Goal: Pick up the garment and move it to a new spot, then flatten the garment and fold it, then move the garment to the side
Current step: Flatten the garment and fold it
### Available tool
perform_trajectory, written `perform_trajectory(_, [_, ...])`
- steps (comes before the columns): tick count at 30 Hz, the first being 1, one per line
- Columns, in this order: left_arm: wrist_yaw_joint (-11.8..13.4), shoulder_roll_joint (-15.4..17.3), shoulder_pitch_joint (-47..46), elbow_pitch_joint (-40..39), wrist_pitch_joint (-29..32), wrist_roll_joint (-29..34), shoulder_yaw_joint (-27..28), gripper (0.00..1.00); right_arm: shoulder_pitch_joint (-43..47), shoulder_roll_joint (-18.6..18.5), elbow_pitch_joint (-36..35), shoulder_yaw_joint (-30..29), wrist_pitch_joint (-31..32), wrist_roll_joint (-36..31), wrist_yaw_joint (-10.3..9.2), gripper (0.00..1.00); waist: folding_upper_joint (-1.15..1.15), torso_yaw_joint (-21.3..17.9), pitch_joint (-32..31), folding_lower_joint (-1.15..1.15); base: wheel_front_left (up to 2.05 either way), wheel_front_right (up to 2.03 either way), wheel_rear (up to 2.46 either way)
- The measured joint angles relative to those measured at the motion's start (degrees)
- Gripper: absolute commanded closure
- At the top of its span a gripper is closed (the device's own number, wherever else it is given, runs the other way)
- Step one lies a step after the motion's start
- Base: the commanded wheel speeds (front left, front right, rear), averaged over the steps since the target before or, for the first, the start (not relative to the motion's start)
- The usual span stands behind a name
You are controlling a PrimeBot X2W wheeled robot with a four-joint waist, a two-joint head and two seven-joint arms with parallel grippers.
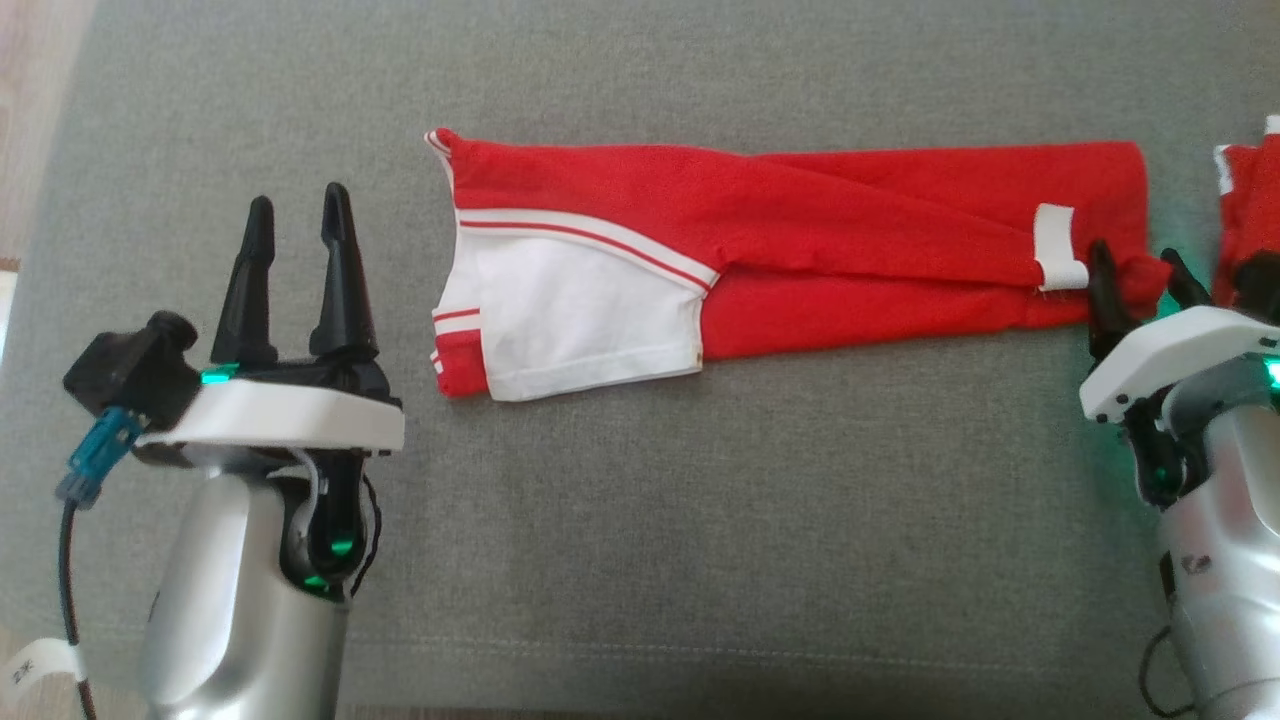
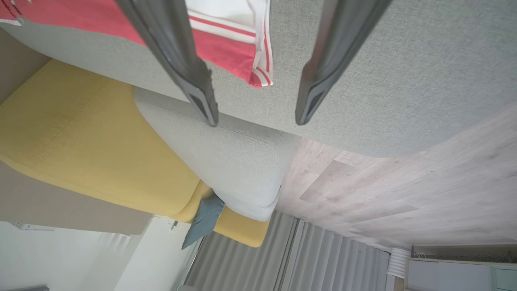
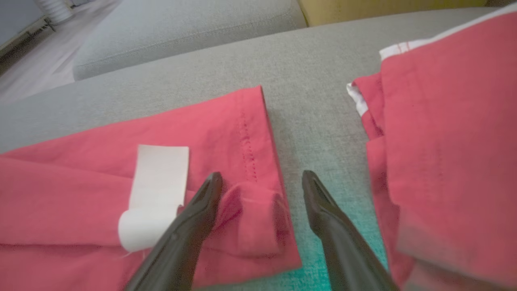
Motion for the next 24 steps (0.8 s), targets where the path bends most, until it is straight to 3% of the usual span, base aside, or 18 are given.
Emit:
perform_trajectory(11, [-1.36,-0.82,-2.46,0.36,0.00,1.34,1.69,0.00,-2.10,2.15,-1.96,-4.22,2.05,-2.64,0.00,0.00,0.00,0.56,3.79,0.00,0.00,0.00,0.00])
perform_trajectory(12, [-1.45,-0.86,-2.55,0.37,0.00,1.34,1.72,0.00,-2.15,2.31,-2.33,-4.42,2.50,-2.50,0.00,0.39,0.00,0.52,4.00,0.00,0.00,0.00,0.00])
perform_trajectory(13, [-1.46,-0.92,-2.57,0.44,0.00,1.34,1.75,0.00,-2.22,2.33,-2.61,-4.53,2.72,-2.52,0.00,1.00,0.00,0.46,4.15,0.00,0.00,0.00,0.00])
perform_trajectory(19, [-1.52,-1.09,-2.97,0.98,0.00,1.32,1.77,0.00,-2.38,2.52,-3.68,-6.27,4.01,-1.40,0.01,1.00,0.00,0.05,3.88,0.00,0.00,0.00,0.00])
perform_trajectory(24, [-1.52,-1.12,-3.39,1.27,0.00,1.32,1.79,0.00,-2.39,0.46,-4.46,-12.07,4.35,-3.25,0.01,1.00,0.00,-0.29,2.60,0.00,0.00,0.00,0.00])
